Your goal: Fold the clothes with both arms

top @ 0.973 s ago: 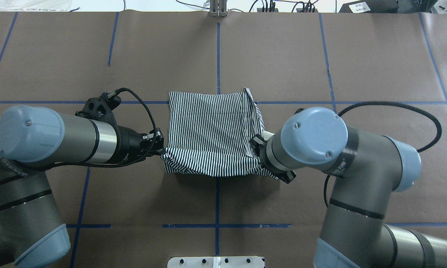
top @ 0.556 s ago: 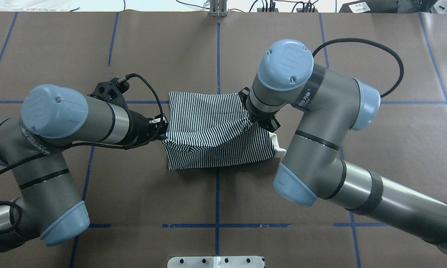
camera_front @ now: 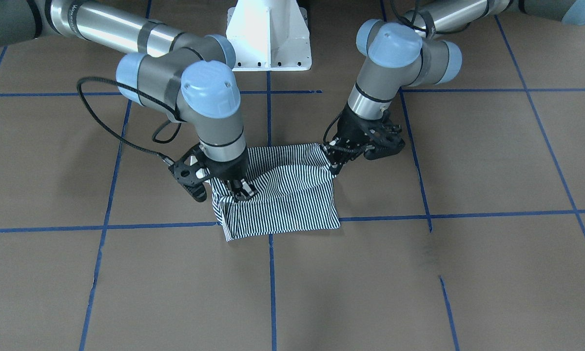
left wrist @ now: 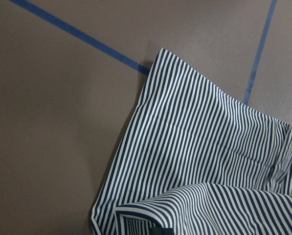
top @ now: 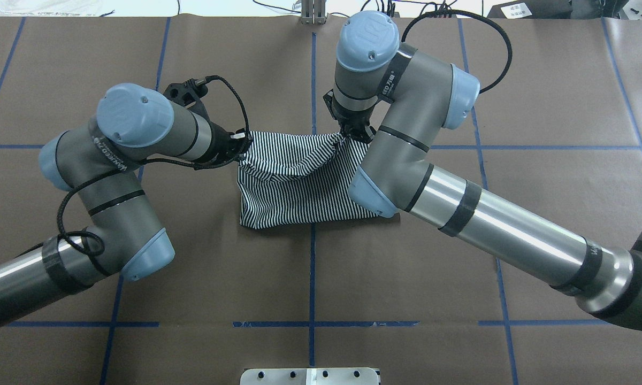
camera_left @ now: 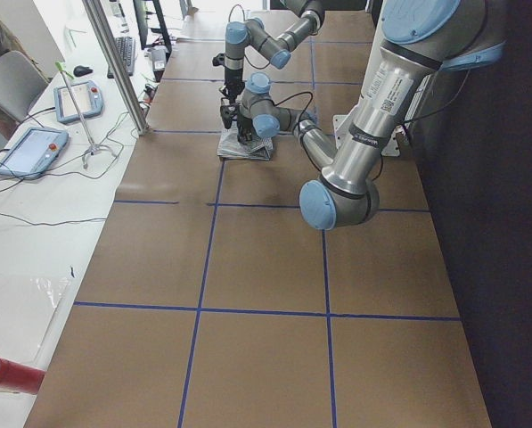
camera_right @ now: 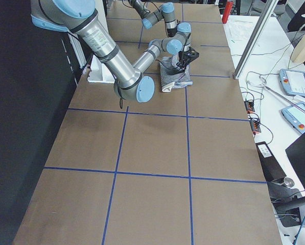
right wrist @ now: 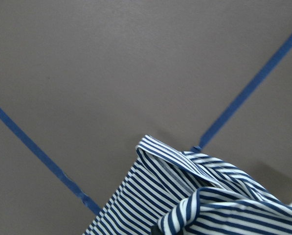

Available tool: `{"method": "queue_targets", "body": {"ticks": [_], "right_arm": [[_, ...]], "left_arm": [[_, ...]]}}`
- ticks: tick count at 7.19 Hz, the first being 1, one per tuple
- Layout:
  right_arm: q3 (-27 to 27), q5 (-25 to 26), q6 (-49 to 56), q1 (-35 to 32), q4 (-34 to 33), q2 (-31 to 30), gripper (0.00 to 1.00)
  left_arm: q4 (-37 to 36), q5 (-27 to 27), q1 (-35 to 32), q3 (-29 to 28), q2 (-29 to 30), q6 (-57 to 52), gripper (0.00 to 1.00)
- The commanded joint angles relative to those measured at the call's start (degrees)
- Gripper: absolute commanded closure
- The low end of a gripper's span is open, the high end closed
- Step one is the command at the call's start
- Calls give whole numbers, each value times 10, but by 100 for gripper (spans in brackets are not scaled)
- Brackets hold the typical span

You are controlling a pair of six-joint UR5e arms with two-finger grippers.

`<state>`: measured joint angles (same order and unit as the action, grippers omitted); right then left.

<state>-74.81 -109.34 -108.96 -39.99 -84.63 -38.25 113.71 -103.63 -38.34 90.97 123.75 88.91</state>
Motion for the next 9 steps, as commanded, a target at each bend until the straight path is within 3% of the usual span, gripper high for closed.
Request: {"method": "queue_targets", "body": {"ticks": [1, 2, 4, 5, 6, 9], "right_arm": [[124, 0, 76, -31, 96, 29, 1], [123, -30, 88, -48, 94, 39, 0], [112, -60, 91, -69, 95, 32, 0], [94, -67, 91, -71, 92, 19, 0], [59, -78, 91, -75, 91, -7, 0], [-19, -83, 92, -76, 93, -62, 0]], "left_arm": [[57, 40, -60, -152, 75, -126, 53], [60, 34, -69, -150, 75, -132, 43], [56, 13, -71, -74, 35, -132, 43], [54, -10, -67, -20, 6, -125, 58], [53, -18, -45, -5, -4, -90, 100], [54, -12, 29, -7, -1, -81, 100]]}}
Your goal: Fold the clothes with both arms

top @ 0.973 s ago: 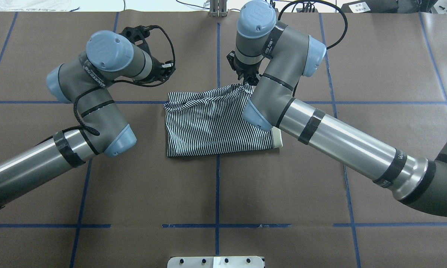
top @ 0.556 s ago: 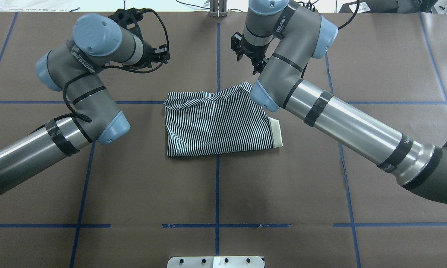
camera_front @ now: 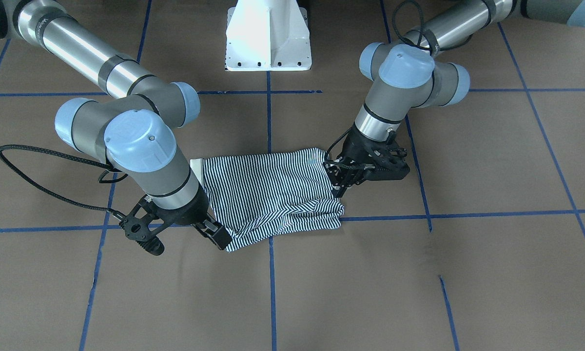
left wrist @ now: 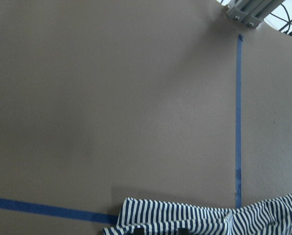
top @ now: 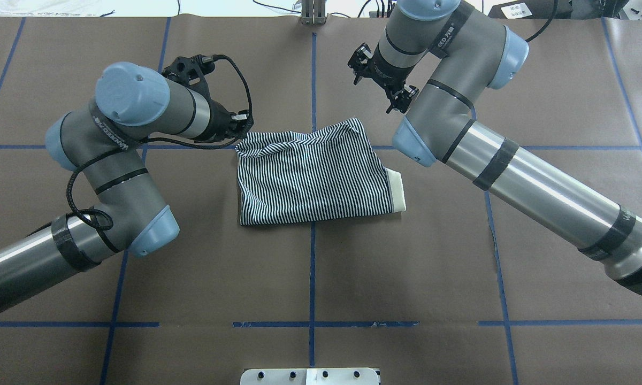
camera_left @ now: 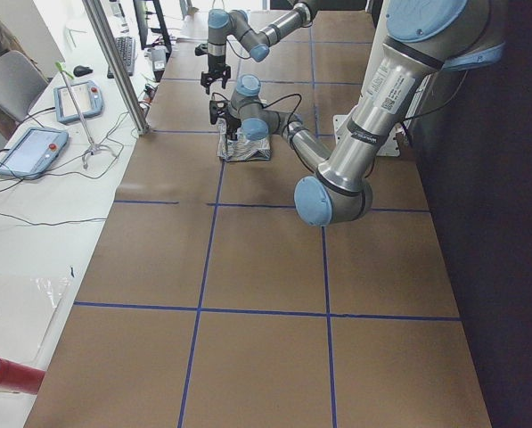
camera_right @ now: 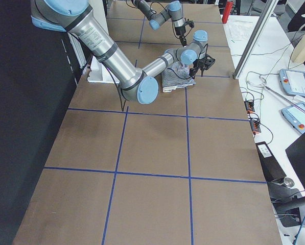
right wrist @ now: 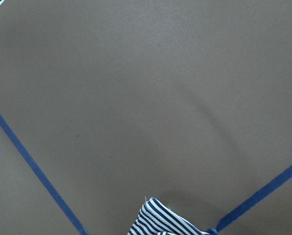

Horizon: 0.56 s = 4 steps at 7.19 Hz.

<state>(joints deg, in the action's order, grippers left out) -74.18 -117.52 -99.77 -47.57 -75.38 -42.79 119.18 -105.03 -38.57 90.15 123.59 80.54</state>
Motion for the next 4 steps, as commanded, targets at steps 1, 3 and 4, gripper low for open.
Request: {"method": "queue_targets", "body": {"ticks": [1, 3, 4], "right_arm": [[-31, -2, 0, -1, 0, -20, 0], [-35, -2, 0, -1, 0, -25, 0], [-40, -2, -1, -1, -1, -25, 0]], "left_arm": [[-1, 12, 68, -2, -5, 20, 100], [-2, 45, 113, -1, -21, 30, 100], [-2, 45, 113, 8, -36, 30, 100]]}}
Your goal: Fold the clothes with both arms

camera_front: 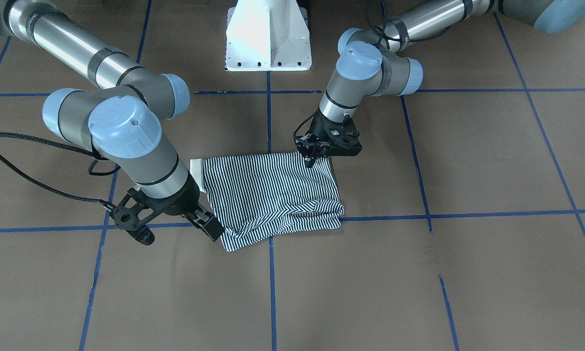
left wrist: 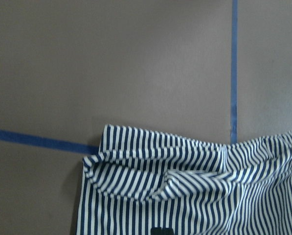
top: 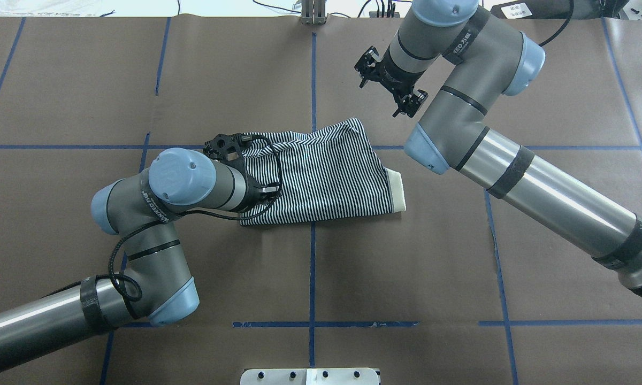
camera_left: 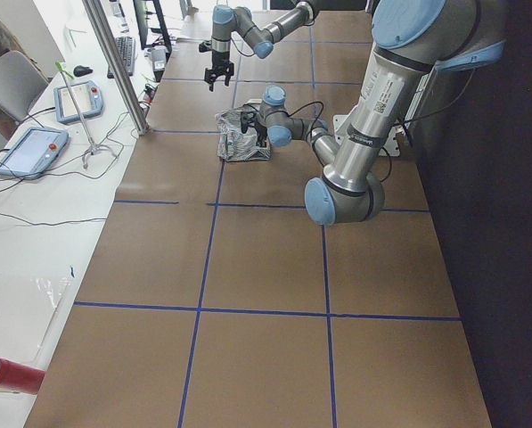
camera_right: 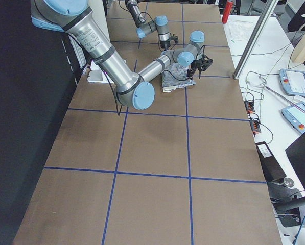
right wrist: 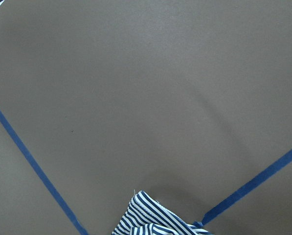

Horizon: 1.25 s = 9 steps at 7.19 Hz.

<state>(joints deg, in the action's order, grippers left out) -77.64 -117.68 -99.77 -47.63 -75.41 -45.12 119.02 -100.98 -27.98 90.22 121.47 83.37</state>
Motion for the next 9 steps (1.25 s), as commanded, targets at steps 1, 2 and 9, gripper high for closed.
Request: {"method": "queue_targets", "body": {"ticks": [1, 2, 9], "right_arm": [[-8, 0, -1, 0, -1, -2, 0], [-15, 0, -1, 0, -1, -7, 0], [-26, 1, -1, 0, 0, -20, 0]], "left_arm": [[0, 4, 7, 9, -23, 0, 100], [-1, 4, 6, 14, -38, -1, 100], [-95, 2, -45, 153, -60, -6, 100]]}}
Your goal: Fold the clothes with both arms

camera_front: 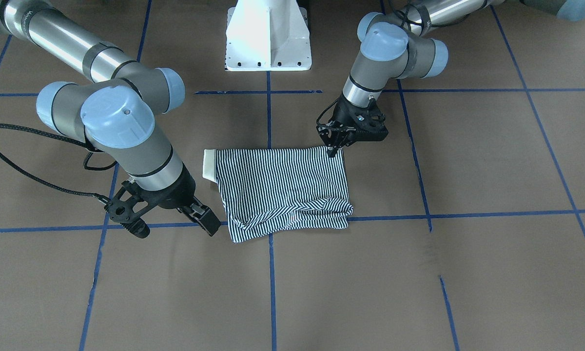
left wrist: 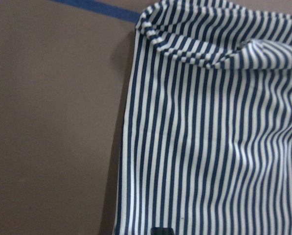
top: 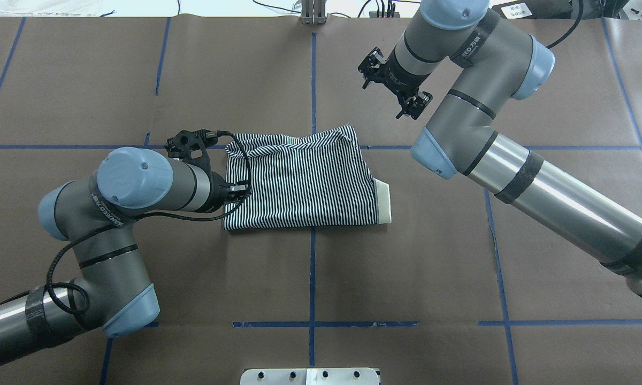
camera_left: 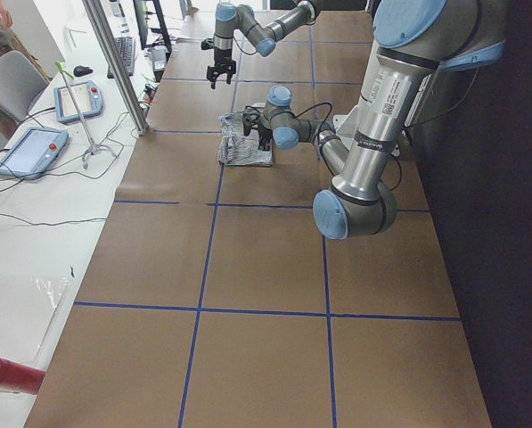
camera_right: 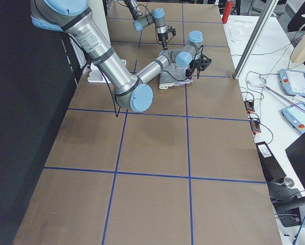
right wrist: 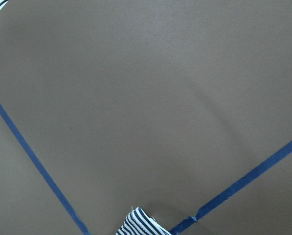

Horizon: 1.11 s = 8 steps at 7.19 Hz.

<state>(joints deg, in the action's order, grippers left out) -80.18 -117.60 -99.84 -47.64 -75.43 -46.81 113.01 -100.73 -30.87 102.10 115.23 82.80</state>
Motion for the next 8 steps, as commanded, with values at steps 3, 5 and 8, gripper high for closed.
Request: {"method": "queue_targets", "body": {"ticks": [3, 5, 8], "right_arm": [[-8, -1, 0, 0, 1, -14, 0], [-24, -3, 2, 0, 1, -27, 0], [-25, -3, 2, 1, 1, -28, 0]], "left_arm": [[-38, 5, -11, -92, 84, -15, 100], [-38, 5, -12, -141, 103, -91, 100], [-31, 6, -18, -169, 112, -125, 100]]}}
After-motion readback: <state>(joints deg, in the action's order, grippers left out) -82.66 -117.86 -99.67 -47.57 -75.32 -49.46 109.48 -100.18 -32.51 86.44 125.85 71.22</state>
